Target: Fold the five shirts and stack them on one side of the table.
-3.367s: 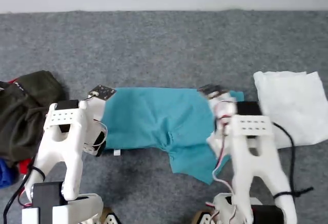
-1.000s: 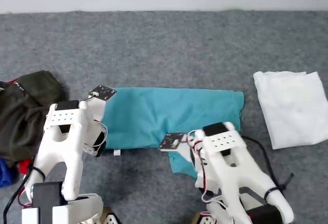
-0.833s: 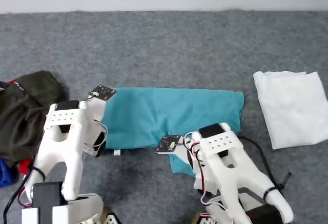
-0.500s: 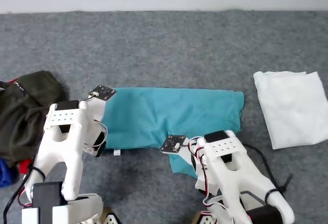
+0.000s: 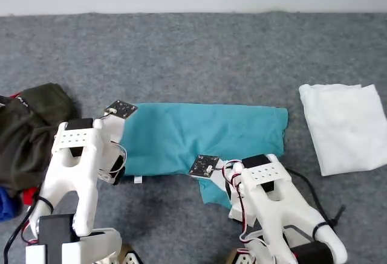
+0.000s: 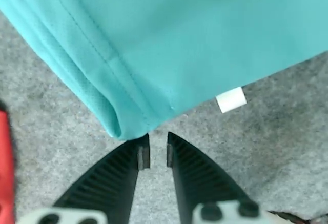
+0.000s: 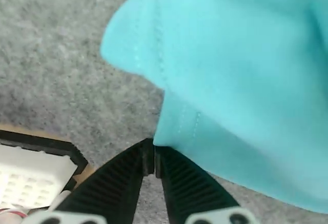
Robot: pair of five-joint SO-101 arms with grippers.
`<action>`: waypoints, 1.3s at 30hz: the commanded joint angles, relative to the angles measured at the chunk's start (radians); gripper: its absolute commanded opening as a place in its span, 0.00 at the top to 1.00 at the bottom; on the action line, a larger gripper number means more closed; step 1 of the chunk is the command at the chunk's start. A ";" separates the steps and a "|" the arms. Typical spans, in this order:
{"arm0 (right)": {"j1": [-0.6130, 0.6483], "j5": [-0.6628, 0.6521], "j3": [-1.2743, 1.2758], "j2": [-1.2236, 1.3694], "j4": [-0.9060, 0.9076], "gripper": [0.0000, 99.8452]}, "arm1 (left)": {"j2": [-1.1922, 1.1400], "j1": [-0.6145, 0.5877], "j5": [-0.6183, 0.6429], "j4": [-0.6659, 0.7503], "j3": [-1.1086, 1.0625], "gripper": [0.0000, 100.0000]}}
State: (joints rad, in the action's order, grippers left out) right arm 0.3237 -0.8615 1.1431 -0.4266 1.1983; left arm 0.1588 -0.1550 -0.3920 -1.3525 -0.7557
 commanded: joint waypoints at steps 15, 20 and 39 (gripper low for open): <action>-0.001 -0.003 -0.293 -0.027 0.239 0.99 | 0.034 0.011 -0.009 -0.002 0.004 0.94; -0.005 0.011 -0.255 -0.005 0.266 0.98 | 0.034 0.011 -0.009 -0.002 0.004 0.94; -0.005 0.054 -0.170 0.140 0.147 0.90 | 0.034 0.011 -0.009 -0.002 0.002 0.94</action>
State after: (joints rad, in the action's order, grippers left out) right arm 0.3253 -0.8186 0.9712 -0.3023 1.3671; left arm 0.1588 -0.1550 -0.3920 -1.3525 -0.7557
